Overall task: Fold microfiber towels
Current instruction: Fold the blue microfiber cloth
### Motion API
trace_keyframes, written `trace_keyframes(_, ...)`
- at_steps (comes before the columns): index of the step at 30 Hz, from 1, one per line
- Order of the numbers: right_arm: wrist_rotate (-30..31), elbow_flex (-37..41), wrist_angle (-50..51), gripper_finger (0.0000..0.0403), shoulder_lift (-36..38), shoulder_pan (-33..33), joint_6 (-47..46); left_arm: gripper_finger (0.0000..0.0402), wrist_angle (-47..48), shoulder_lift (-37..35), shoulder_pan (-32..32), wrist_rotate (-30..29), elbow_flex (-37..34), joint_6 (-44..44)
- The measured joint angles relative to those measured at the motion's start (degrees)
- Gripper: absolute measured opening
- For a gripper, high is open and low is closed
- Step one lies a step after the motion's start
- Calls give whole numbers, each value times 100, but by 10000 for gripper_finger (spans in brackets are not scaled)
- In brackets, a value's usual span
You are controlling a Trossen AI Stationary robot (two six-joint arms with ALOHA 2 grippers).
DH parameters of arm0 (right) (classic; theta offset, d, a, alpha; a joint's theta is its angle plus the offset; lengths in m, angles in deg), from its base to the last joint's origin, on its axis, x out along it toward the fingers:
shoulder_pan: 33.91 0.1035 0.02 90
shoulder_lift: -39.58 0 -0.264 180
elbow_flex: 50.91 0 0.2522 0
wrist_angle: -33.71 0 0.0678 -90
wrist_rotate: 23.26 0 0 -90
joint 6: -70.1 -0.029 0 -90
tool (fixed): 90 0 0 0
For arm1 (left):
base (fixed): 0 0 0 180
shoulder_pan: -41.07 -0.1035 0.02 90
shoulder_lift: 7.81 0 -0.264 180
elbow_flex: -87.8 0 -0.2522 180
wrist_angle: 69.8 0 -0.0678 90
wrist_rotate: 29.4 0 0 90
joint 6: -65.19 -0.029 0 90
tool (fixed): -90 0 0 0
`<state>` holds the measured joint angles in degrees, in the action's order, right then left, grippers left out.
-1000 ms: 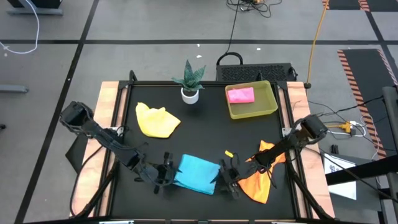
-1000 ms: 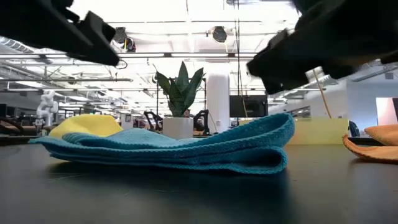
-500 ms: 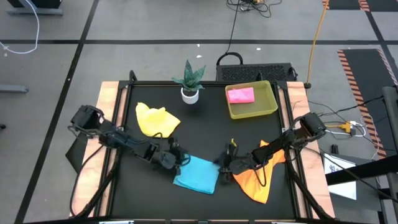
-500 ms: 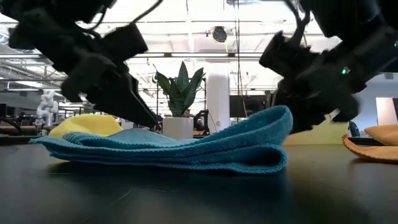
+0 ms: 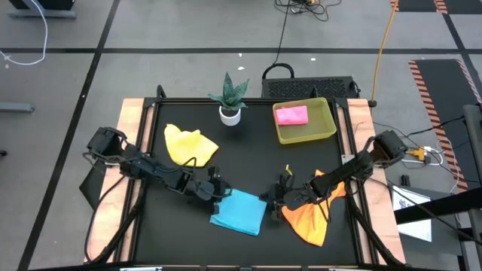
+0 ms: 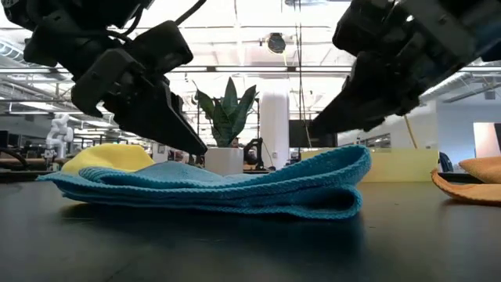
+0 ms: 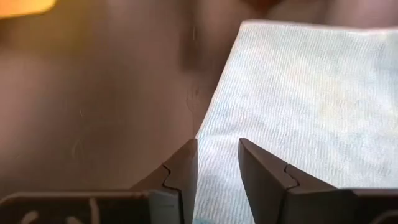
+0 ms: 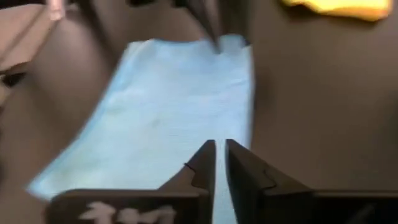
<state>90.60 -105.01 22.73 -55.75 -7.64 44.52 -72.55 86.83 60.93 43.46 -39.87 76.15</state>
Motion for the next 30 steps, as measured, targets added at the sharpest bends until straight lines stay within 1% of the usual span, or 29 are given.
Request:
trace_keyframes(3, -464, 0, -127, 62, -107, 0, -69, 117, -32, 45, -48, 61, 0, -14)
trace_keyframes(8, -458, 0, -214, 129, -453, -3, -79, 117, -32, 129, -127, 113, -43, -45)
trace_keyframes(11, -308, 0, -408, 142, -722, -4, -79, 117, 69, 196, -199, 126, -150, -32)
trace_keyframes(12, -210, 0, -407, 141, -786, -2, -77, 117, 39, 223, -224, 128, -164, -2)
trace_keyframes(14, 182, 0, -215, 129, -851, -2, -134, 117, -57, 287, -272, 161, -191, 127)
trace_keyframes(16, 678, 0, 17, 110, -865, -2, -262, 117, 33, 293, -297, 143, -271, 267)
trace_keyframes(18, 1040, 0, 206, 89, -863, -7, -374, 117, -33, 287, -325, 94, -303, 385)
trace_keyframes(23, 1233, -4, 403, 41, -863, -35, -374, 117, -17, 287, -334, -339, -369, 758)
trace_keyframes(25, 1329, -2, 442, 25, -797, -35, -347, 117, -11, 287, -334, -369, -354, 863)
trace_keyframes(27, 1592, -2, 430, 11, -677, -30, -314, 117, 4, 206, -334, -382, -354, 1011)
trace_keyframes(29, 1815, 0, 552, 4, -496, 5, -236, 117, -51, 107, -334, -404, -349, 1195)
trace_keyframes(30, 1833, 0, 561, 3, -403, 7, -211, 117, -43, 49, -334, -449, -347, 1274)
